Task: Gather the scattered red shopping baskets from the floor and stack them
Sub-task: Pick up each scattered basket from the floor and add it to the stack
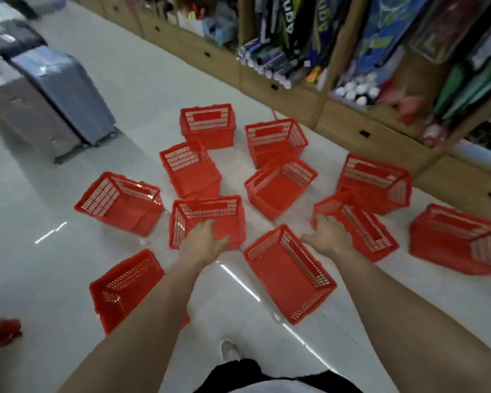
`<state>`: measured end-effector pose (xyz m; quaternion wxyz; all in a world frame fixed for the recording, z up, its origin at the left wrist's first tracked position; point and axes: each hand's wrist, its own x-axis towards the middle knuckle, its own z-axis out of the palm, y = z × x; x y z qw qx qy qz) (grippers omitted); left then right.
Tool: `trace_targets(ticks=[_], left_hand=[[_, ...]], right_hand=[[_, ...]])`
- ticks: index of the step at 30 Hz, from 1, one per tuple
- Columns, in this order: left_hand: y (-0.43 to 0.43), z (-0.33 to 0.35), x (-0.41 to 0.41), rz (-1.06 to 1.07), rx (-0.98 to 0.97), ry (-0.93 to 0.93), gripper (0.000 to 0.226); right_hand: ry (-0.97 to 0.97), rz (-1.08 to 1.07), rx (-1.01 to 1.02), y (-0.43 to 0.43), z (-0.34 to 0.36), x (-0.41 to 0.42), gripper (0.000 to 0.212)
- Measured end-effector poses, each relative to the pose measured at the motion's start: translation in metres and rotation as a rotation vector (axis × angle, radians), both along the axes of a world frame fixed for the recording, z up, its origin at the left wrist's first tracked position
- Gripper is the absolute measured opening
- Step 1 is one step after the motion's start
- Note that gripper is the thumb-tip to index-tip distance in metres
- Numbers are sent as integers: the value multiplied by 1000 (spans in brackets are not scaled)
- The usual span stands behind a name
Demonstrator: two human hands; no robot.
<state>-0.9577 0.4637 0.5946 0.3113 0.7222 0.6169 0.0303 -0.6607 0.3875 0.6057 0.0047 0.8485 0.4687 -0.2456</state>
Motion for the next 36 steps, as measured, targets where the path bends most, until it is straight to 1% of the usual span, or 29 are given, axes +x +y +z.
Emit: trace_targets(ticks=[2, 5, 9, 14, 19, 23, 28, 32, 36], left_hand=[[-19, 7, 57, -111, 11, 3, 61], [-63, 15, 146, -246, 30, 6, 72], [-136, 20, 256, -396, 67, -7, 73], [-225, 30, 364, -521, 69, -16, 73], [-280, 36, 459, -669, 99, 1, 75], [-294, 29, 531, -726, 63, 11, 75], [-278, 9, 630, -789, 45, 64, 79], [-251, 0, 725, -824, 15, 16, 79], [-212, 4, 810, -867, -5, 4, 73]], right_hand=[[10, -98, 24, -46, 10, 46, 74], [17, -237, 51, -126, 18, 115, 75], [22, -393, 54, -246, 20, 198, 78], [-19, -532, 43, -376, 28, 287, 80], [-11, -679, 23, -462, 28, 357, 76], [-3, -757, 6, -493, 21, 410, 78], [-17, -829, -24, -502, 12, 492, 78], [-36, -904, -56, -484, 12, 574, 78], [-47, -939, -38, -445, 23, 648, 77]])
